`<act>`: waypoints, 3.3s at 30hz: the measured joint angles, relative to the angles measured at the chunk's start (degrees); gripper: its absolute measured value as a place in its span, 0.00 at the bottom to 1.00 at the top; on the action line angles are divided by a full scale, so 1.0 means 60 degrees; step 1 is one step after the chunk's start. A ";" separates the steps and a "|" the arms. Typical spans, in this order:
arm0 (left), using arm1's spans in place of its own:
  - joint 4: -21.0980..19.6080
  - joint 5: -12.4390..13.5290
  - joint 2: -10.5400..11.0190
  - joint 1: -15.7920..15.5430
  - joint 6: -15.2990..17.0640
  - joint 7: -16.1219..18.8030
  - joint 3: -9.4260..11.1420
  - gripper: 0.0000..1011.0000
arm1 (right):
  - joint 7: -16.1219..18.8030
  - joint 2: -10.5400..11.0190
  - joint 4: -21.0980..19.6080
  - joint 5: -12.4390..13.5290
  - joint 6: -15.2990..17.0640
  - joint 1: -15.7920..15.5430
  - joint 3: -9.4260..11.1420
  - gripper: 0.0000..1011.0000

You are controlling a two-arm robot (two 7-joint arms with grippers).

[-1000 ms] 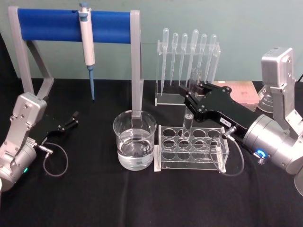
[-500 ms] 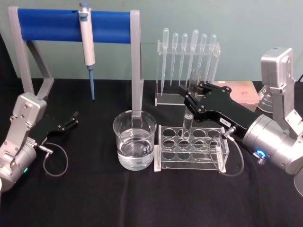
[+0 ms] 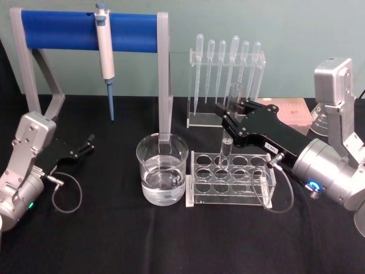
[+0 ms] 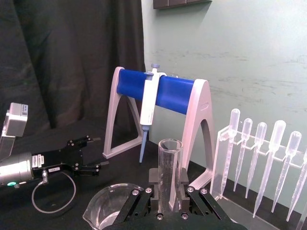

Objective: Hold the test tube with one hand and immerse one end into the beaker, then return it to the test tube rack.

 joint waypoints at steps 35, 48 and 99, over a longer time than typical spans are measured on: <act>0.0000 0.0000 0.0000 0.0000 0.0000 0.0000 0.0000 0.99 | 0.0009 0.0000 0.0003 0.0000 0.0007 0.0000 0.0000 0.22; 0.0000 0.0000 0.0000 0.0000 -0.0001 0.0000 0.0000 0.99 | 0.0010 0.0000 0.0003 0.0000 0.0006 0.0000 0.0000 0.22; 0.0000 0.0000 0.0000 0.0000 0.0000 0.0000 0.0000 0.99 | 0.0011 -0.0001 0.0002 0.0000 0.0006 0.0000 0.0001 0.22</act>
